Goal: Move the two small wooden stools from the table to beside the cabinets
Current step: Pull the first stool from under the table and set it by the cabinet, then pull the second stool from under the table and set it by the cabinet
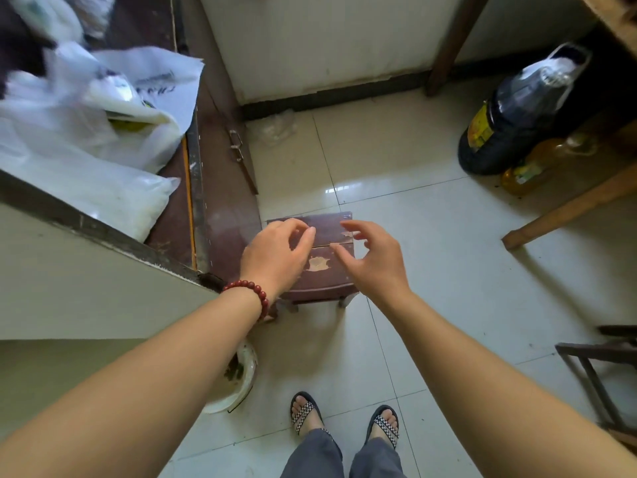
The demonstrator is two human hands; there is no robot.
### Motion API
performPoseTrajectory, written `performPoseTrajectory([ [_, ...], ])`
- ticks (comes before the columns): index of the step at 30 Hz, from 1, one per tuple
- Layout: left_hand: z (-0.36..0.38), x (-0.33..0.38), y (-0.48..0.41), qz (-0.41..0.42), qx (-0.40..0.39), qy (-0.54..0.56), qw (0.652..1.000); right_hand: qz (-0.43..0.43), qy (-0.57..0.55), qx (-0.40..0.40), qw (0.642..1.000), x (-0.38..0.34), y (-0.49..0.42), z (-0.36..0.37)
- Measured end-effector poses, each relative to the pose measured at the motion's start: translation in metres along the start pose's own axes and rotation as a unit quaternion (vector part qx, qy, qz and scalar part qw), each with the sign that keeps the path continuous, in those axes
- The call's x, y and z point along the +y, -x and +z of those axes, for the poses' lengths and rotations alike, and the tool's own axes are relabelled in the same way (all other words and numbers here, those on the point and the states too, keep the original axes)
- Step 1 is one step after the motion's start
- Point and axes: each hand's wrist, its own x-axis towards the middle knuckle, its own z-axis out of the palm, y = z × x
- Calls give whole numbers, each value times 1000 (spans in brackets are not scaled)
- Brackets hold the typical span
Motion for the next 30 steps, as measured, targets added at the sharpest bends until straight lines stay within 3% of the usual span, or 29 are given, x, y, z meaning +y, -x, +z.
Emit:
performPoseTrajectory([
  [11,-92,136,-15,102,100,170,975,-17,-52,179,982,-81,-23,-122],
  [22,-94,292,-11,257,16,217,942,-24,-39,313,949,-92,4,-280],
  [30,-51,414,-9,327,-65,249,909,31,-41,392,919,-59,20,-388],
])
